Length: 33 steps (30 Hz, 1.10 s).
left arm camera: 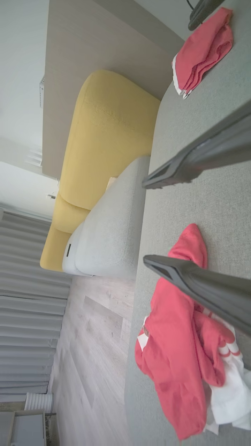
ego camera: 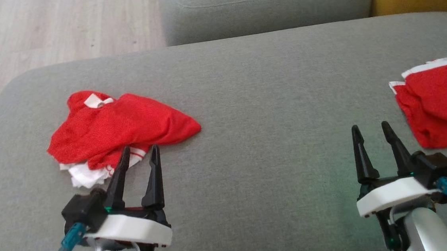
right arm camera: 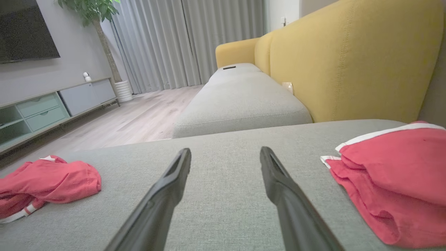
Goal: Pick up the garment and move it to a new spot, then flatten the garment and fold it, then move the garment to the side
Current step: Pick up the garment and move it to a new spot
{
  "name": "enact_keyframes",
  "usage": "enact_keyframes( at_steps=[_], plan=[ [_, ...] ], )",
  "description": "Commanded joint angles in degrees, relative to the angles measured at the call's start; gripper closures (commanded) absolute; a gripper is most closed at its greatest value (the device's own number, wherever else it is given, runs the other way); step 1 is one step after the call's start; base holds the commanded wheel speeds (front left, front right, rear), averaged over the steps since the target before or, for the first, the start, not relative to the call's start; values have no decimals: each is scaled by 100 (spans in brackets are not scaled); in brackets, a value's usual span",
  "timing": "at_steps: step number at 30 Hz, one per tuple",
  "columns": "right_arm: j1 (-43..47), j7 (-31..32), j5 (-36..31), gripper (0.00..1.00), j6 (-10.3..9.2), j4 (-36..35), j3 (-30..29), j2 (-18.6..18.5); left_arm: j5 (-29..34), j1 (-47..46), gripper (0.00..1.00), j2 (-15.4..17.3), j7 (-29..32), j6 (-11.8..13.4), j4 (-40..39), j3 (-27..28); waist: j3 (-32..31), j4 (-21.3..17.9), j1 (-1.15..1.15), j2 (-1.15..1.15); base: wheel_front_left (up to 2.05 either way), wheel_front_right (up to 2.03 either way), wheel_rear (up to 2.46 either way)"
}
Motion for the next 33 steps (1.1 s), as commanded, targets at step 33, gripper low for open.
enact_keyframes(
  at_steps=[33],
  plan=[
    [-82, -50, 467, 0, -5, 68, 1085, -2, 270, -63, 0, 17, -34, 33, -18, 698, -46, 1574, 0, 0, 0, 0, 0]
  ],
)
